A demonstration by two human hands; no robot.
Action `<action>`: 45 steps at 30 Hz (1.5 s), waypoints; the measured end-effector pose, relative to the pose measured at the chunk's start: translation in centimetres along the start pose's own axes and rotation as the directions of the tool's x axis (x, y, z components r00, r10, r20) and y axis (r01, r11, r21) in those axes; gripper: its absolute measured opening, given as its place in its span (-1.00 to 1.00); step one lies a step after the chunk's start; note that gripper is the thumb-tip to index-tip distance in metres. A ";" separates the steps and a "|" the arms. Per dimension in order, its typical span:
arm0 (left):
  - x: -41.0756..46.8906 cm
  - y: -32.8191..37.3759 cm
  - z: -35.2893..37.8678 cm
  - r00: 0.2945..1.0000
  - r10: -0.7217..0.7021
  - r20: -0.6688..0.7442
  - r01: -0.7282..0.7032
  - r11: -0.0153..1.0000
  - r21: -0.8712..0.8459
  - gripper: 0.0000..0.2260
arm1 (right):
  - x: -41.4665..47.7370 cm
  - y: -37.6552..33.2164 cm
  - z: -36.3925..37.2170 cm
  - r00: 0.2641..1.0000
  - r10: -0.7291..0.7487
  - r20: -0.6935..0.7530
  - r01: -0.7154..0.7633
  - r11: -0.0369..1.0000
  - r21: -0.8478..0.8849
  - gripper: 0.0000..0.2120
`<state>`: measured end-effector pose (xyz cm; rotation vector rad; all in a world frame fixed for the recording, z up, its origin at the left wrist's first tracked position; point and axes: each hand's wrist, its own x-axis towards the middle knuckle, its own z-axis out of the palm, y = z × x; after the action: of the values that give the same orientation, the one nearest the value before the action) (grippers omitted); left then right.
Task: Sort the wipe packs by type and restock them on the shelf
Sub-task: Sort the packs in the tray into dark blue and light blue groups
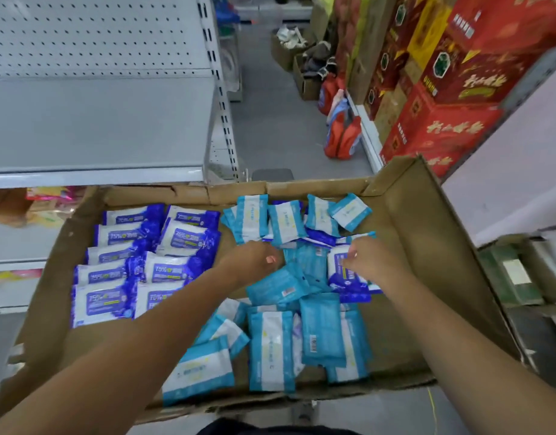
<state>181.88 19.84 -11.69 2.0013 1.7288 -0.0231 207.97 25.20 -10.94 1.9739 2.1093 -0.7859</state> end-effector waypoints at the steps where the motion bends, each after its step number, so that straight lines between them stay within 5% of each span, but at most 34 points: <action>1: 0.3 1.1 0.1 1.000 -0.002 -0.015 0.002 1.000 0.005 -0.75 | -0.3 0.6 -0.3 1.000 0.010 -0.007 -0.010 1.000 0.026 -0.74; 9: 5.2 5.2 1.9 0.997 0.062 -0.047 -0.065 0.996 -0.058 -0.73 | 0.0 2.9 1.2 0.996 0.084 0.004 -0.083 0.968 0.236 -0.55; 13: 7.0 6.7 3.1 0.977 0.193 -0.094 -0.171 0.965 0.199 -0.69 | 0.4 4.7 0.2 0.996 0.084 0.015 -0.085 0.949 0.304 -0.65; 17: 8.6 8.0 3.6 0.955 0.263 -0.138 -0.149 0.825 0.545 -0.63 | 0.4 6.0 -0.8 0.998 0.061 -0.020 -0.054 0.964 0.259 -0.79; 21: 9.8 8.8 3.3 0.955 0.240 -0.171 -0.087 0.784 0.615 -0.69 | 0.4 6.7 -1.2 0.999 0.029 -0.042 -0.017 0.967 0.252 -0.82; 25: 9.4 9.3 2.1 0.936 0.231 -0.265 -0.080 0.875 0.478 -0.77 | 0.3 7.6 -1.8 0.998 0.017 -0.053 -0.001 0.955 0.296 -0.83; 30: 6.1 8.7 0.3 0.852 0.055 -0.521 -0.139 0.983 -0.123 -0.85 | 1.1 7.9 -2.8 1.000 -0.011 -0.005 0.012 0.958 0.286 -0.71; 35: 3.8 6.5 -0.9 0.946 -0.119 -0.302 -0.040 0.881 -0.472 -0.86 | 0.9 7.0 -2.4 0.998 -0.029 0.051 0.011 0.944 0.330 -0.61; 38: 2.1 5.2 -0.6 0.976 -0.069 -0.207 -0.045 0.864 -0.501 -0.83 | 0.6 6.7 -2.3 0.997 -0.025 0.077 -0.003 0.941 0.338 -0.57; 42: 0.0 3.1 0.8 0.982 0.178 -0.055 -0.186 0.937 -0.296 -0.66 | 0.3 7.1 -2.7 0.995 -0.018 0.097 -0.014 0.948 0.318 -0.55; 45: -0.4 2.5 0.7 0.991 0.117 0.068 -0.114 0.993 -0.045 -0.58 | 0.4 7.3 -3.1 0.993 -0.014 0.114 -0.021 0.952 0.305 -0.53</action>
<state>184.37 19.06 -11.28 2.0425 1.5557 -0.0199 215.67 26.93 -10.47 2.0141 2.0176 -1.2615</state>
